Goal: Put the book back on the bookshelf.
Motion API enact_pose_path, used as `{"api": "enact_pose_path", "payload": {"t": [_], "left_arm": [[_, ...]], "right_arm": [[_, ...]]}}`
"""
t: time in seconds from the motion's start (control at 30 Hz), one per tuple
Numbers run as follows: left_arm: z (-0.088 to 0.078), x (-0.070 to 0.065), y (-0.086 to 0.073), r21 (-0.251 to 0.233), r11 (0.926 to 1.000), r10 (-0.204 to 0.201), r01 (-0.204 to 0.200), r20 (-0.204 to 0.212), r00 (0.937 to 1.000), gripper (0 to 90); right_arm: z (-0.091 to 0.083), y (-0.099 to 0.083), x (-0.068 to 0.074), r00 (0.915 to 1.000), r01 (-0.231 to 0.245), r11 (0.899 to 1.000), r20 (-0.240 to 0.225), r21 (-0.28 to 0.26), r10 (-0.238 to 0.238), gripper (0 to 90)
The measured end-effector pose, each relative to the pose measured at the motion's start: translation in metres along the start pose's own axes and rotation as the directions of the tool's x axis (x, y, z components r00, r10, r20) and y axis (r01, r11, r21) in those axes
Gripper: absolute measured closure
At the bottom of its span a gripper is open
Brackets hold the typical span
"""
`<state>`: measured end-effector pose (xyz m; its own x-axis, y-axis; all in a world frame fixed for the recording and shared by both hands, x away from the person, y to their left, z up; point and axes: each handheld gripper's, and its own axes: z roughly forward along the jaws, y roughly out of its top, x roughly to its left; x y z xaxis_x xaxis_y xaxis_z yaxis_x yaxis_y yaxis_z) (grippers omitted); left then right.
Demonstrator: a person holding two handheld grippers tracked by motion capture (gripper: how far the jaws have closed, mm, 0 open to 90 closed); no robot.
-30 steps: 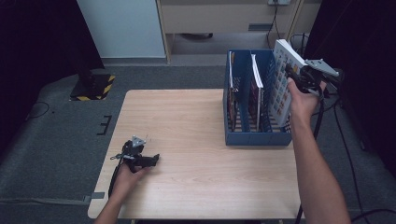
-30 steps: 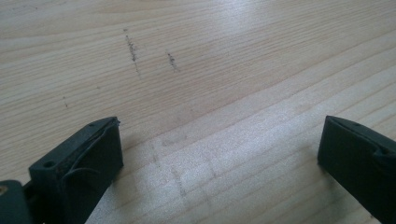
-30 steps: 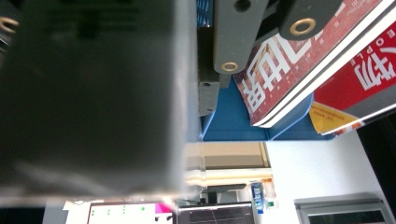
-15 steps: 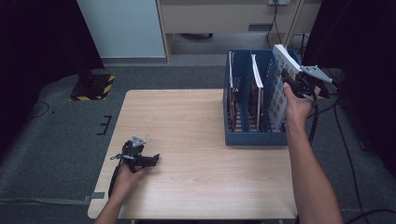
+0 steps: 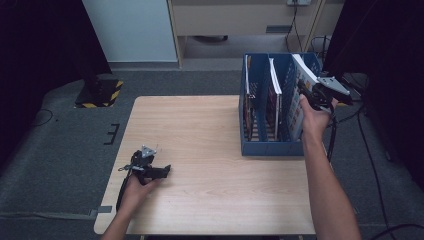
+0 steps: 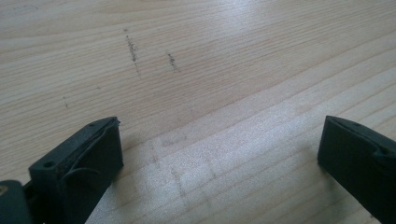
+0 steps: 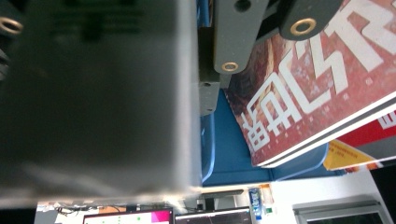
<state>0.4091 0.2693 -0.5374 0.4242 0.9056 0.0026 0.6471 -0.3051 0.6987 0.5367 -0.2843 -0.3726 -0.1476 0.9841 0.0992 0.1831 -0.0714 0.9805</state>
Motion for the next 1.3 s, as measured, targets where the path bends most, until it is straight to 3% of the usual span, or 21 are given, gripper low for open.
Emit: {"api": "enact_pose_path", "payload": {"t": [0.7,1.3], "left_arm": [[0.0,0.0,0.0,0.0,1.0,0.0,0.0,0.0,1.0,0.0],[0.0,0.0,0.0,0.0,1.0,0.0,0.0,0.0,1.0,0.0]], "right_arm": [[-0.0015,-0.0085,-0.0017,0.9998,-0.012,1.0,-0.012,0.009,0.012,73.5],[-0.0045,-0.0096,-0.0015,0.9991,0.01,0.999,-0.041,0.033,-0.008,73.0]]}}
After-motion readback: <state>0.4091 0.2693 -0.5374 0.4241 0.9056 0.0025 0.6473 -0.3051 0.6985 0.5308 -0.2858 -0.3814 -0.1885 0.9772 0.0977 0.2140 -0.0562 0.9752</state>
